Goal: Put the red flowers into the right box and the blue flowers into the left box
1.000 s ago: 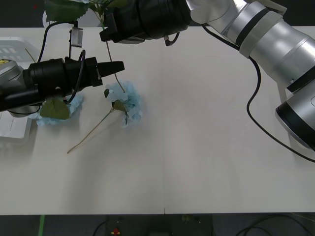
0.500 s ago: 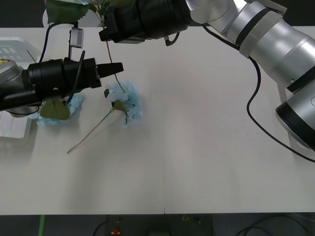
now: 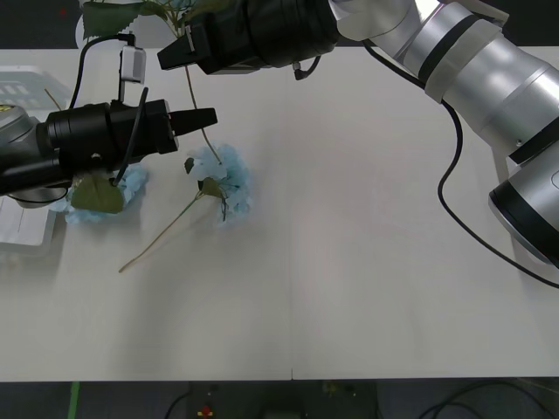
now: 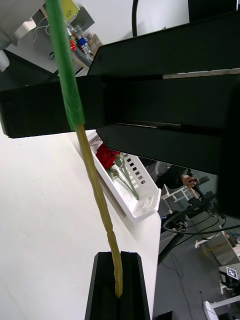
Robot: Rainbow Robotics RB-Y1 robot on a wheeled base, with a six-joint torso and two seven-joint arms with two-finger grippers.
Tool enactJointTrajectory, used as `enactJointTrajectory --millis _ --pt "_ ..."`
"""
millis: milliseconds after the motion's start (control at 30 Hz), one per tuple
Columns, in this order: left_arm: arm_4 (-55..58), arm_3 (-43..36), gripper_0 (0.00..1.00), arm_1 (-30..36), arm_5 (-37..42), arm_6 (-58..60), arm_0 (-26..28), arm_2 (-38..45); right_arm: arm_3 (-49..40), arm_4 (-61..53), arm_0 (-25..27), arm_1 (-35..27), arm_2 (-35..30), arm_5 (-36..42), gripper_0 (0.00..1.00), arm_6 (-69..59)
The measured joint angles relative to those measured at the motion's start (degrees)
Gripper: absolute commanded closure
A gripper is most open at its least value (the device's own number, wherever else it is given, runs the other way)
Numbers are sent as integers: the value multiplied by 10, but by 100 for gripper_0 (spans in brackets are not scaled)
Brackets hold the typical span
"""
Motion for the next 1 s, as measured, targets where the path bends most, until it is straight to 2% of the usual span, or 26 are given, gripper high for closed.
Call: enactJointTrajectory --millis 233,500,633,800,1000 --pt "6 3 100 73 -2 -2 9 21 0 0 0 -10 0 33 1 21" --pt "-58 49 100 159 -15 -6 81 153 0 -37 0 -80 0 152 1 184" --pt "-178 102 100 184 -38 -8 94 225 0 -97 0 -135 26 192 1 273" --pt "-350 175 100 188 -92 -8 94 322 -2 -151 0 -220 105 228 1 464" --pt "-528 188 100 188 -100 -8 94 394 -83 -151 1 -323 153 235 1 509"
